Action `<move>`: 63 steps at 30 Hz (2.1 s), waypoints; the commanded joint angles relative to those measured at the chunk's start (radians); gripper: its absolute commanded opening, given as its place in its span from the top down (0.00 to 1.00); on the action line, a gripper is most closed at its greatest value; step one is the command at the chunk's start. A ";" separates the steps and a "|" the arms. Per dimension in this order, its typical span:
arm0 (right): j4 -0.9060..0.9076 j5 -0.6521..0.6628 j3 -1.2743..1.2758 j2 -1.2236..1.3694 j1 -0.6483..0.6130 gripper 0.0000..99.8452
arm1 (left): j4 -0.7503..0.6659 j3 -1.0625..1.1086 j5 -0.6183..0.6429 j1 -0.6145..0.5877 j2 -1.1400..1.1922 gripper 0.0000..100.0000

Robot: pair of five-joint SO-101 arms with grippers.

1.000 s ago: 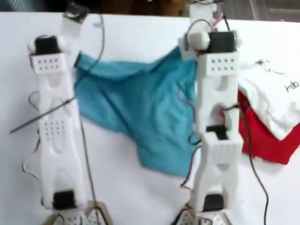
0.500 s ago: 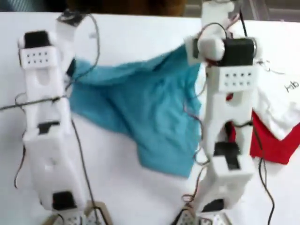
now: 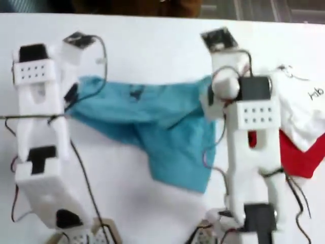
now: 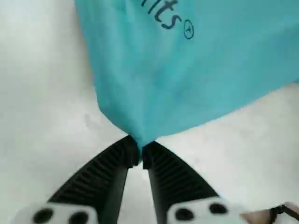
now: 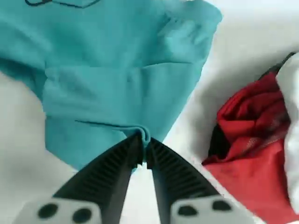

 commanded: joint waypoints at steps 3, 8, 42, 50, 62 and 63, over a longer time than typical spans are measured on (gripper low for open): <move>-0.015 0.063 0.193 -0.180 -0.007 0.98 | 0.012 0.044 -0.063 -0.026 -0.097 0.97; -0.013 0.107 0.308 -0.280 -0.013 0.98 | 0.012 0.094 -0.095 -0.035 -0.143 0.97; -0.120 0.631 0.890 -0.601 -0.188 0.98 | 0.012 0.202 -0.170 -0.046 -0.167 0.97; -0.194 0.631 0.962 -0.601 -0.260 0.98 | 0.012 0.202 -0.170 -0.041 -0.164 0.97; -0.243 0.629 1.036 -0.599 -0.285 0.85 | 0.003 0.193 -0.161 -0.046 -0.166 0.93; -0.237 0.631 1.037 -0.599 -0.285 0.82 | 0.003 0.193 -0.160 -0.048 -0.167 0.90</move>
